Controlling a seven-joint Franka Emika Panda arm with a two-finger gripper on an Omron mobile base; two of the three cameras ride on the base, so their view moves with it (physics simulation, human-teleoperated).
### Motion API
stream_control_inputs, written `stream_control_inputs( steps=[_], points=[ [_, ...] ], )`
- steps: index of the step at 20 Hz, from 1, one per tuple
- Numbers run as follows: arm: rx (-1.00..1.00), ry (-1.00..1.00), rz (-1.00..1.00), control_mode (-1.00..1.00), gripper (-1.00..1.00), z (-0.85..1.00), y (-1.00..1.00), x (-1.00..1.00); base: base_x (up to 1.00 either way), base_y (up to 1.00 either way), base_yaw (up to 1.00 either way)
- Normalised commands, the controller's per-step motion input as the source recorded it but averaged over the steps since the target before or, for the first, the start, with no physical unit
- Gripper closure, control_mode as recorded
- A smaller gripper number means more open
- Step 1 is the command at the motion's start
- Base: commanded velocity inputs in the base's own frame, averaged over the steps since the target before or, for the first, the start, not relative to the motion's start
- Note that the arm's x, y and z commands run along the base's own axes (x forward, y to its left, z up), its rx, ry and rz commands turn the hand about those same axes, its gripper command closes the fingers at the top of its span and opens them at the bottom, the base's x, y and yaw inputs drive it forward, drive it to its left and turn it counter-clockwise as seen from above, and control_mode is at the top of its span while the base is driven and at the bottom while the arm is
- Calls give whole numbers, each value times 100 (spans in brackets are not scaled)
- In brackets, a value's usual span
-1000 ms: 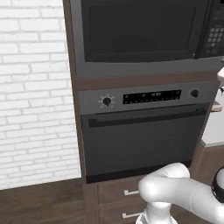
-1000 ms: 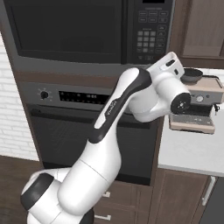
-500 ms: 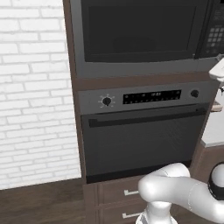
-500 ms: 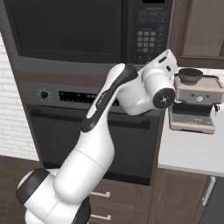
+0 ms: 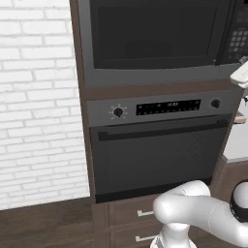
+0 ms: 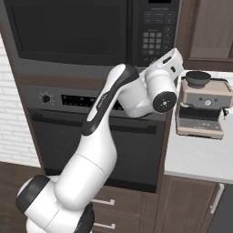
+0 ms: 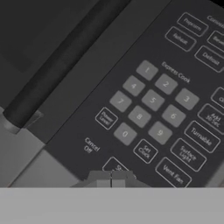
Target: Open the microwave, place the bowl with waffle inside the microwave, then close the microwave door and turn it on.
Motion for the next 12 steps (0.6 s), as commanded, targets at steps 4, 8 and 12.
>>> stream_control_inputs(
  steps=[4,8,12],
  points=[
    [0,0,-1,-100,100,-2,0,0,0,0,0],
    [0,0,-2,-100,100,-3,0,1,0,0,0],
    [0,0,-3,-100,100,0,0,9,0,0,0]
  ],
)
